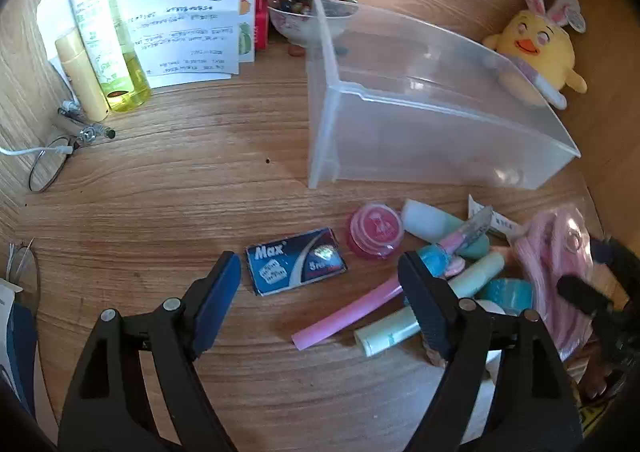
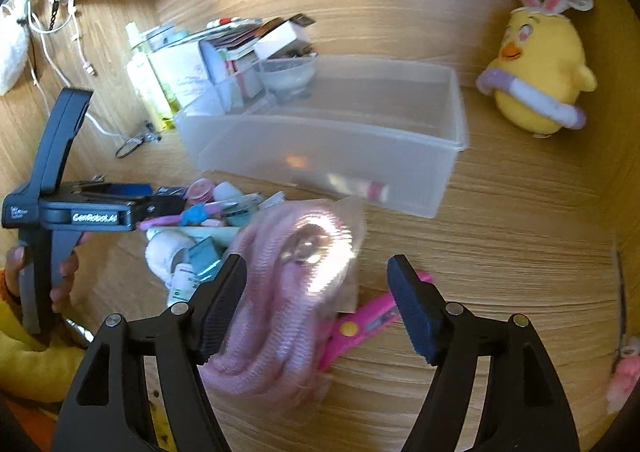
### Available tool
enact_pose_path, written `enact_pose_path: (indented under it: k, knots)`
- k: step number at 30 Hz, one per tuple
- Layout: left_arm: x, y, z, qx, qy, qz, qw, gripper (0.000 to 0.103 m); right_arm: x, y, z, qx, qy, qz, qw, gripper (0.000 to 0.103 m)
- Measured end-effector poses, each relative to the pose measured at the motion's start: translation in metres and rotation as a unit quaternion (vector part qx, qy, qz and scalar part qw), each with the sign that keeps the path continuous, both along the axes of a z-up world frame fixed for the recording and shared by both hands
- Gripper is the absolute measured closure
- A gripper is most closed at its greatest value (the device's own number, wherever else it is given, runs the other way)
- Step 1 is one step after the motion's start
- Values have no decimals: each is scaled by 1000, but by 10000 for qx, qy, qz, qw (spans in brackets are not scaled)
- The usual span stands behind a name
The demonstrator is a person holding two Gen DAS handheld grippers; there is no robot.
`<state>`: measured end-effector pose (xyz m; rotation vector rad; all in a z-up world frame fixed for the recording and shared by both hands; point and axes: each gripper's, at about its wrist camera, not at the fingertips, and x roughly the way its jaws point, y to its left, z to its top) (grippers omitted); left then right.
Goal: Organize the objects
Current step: 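Grasp the pink rope bag with the right tool while the left tool grasps the Max box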
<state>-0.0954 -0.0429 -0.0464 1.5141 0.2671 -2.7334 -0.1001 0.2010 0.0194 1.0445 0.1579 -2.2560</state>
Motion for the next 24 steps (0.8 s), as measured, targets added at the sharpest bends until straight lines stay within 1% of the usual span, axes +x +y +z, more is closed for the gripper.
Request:
enact_pose_path:
  k: [3, 6, 8, 10, 11, 12, 14, 16, 18, 19, 20, 24]
  knots:
    - [0, -9, -4, 46, -60, 157, 9998, 23, -3, -4, -7, -67, -130, 62, 9999, 33]
    - [5, -15, -5, -36, 13, 244, 9997, 24, -5, -3, -9, -210, -196, 60, 9996, 36]
    - [7, -14, -6, -97, 37, 221, 9997, 26, -6, -2, -9, -243, -182, 29, 9995, 48]
    - [7, -10, -6, -162, 59, 154, 9997, 26, -7, -2, -8, -332, -237, 79, 9991, 54]
    - [6, -7, -6, -132, 84, 78, 9998, 26, -7, -2, -9, -382, -256, 104, 9989, 59]
    - [4, -3, -6, -122, 96, 1, 9999, 26, -6, -3, -9, -414, -253, 128, 9987, 60]
    - [2, 5, -6, -213, 122, -99, 9997, 29, -3, -5, -7, -408, -164, 133, 9989, 67]
    - [-1, 11, -8, -418, 159, -143, 9989, 34, 1, -5, -4, -376, -69, 133, 9992, 68]
    - [-1, 14, -8, -561, 208, -152, 9981, 42, 5, -5, 0, -370, 71, 140, 9992, 69]
    - [0, 14, -7, -607, 221, -147, 9978, 50, 7, -4, 3, -374, 134, 132, 9991, 69]
    - [1, 13, -7, -632, 232, -125, 9977, 54, 8, -3, 5, -386, 198, 122, 9990, 69]
    - [8, 6, -3, -435, 256, -17, 9987, 54, 6, 2, 16, -546, 298, 76, 9980, 69]
